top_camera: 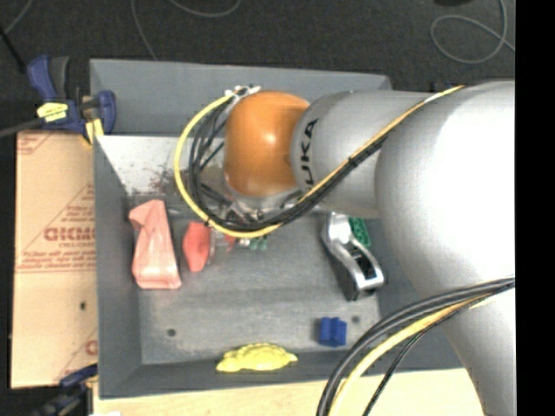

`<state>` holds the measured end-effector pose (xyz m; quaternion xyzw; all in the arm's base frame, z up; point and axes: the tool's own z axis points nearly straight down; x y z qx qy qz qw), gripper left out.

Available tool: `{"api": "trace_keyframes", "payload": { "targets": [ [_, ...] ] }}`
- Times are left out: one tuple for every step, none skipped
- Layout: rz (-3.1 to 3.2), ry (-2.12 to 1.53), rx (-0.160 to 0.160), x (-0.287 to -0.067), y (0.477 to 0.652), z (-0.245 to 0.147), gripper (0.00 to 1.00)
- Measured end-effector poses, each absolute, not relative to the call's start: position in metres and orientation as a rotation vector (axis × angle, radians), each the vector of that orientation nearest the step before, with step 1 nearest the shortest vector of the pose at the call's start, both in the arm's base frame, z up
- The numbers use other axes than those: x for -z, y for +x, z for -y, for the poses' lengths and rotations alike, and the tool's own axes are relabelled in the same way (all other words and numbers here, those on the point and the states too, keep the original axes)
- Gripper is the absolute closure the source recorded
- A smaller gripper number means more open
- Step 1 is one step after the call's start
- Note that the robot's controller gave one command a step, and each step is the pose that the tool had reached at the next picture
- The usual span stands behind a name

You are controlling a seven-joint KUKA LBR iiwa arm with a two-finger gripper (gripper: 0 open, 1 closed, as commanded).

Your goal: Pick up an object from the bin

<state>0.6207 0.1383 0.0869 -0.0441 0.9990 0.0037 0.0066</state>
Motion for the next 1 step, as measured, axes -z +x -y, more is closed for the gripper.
{"api": "trace_keyframes", "payload": {
  "targets": [
    [-3.129,-0.137,-0.011,-0.095,0.6198,-0.138,1.0]
  ]
}}
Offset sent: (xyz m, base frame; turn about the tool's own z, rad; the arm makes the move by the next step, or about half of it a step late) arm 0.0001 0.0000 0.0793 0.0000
